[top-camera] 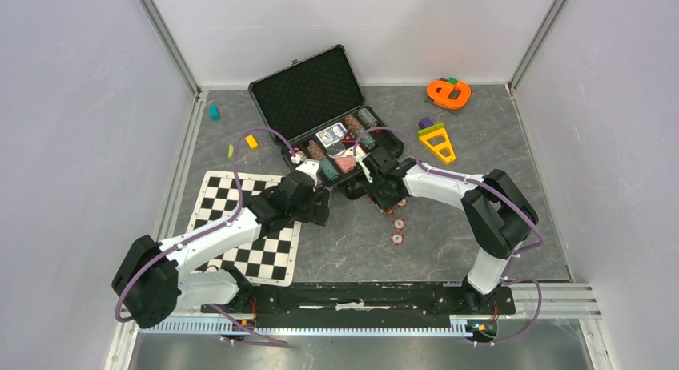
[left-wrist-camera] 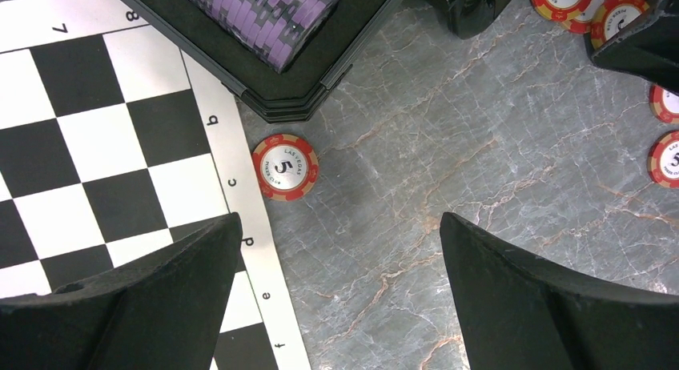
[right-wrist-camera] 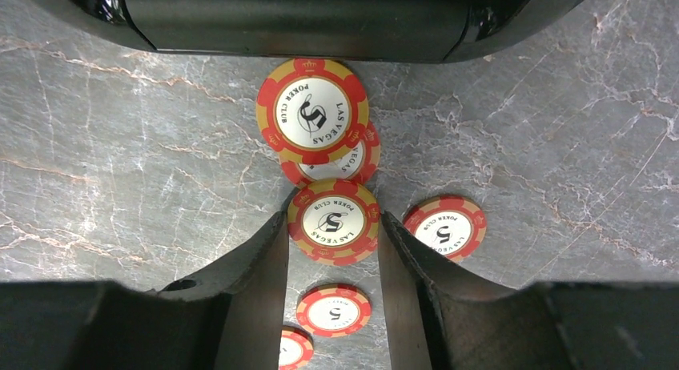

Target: Pack up texas hold em set

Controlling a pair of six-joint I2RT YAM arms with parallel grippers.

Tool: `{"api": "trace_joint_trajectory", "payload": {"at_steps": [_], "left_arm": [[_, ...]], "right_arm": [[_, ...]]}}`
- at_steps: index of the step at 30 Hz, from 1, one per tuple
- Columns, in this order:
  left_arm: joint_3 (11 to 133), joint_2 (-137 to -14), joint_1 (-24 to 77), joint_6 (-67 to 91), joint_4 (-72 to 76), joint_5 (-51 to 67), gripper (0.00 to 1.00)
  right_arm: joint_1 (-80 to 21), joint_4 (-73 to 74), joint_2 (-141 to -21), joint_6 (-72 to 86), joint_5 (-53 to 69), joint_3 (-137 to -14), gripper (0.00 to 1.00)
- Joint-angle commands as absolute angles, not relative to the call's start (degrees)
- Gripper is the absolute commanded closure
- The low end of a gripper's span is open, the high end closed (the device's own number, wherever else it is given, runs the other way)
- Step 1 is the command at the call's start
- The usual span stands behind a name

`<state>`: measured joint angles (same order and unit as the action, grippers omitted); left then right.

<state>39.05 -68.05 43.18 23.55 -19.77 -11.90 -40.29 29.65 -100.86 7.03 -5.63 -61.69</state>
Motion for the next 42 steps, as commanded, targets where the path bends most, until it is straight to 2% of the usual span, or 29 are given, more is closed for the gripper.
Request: {"api": "trace_joint_trajectory", "payload": {"at_steps": [1, 17, 22, 35, 42], "left_arm": [[41.09, -66.2, 42.98, 23.38, -19.69, -11.54, 0.01], [41.21, -66.34, 42.98, 23.73, -19.68, -10.38, 0.01], [41.12, -66.35, 42.98, 23.64, -19.68, -10.28, 0.01], [41.08, -66.45, 42.97, 23.38, -19.29, -10.46, 0.01], [40.73, -65.55, 42.92, 23.64, -19.43, -11.86, 0.0]], "right_arm": [[-40.48, 30.6, -97.53, 7.12, -6.69, -62.58, 0.58], [-40.43, 29.54, -98.04, 8.61, -6.14, -57.66, 0.53], [-40.41, 28.55, -98.0, 8.94, -5.59, -56.4, 0.36], [-39.5, 26.14, -100.68, 9.93, -0.9, -56.12, 0.44], [-39.2, 26.61, -101.62, 10.42, -2.23, -55.89, 0.49]]}}
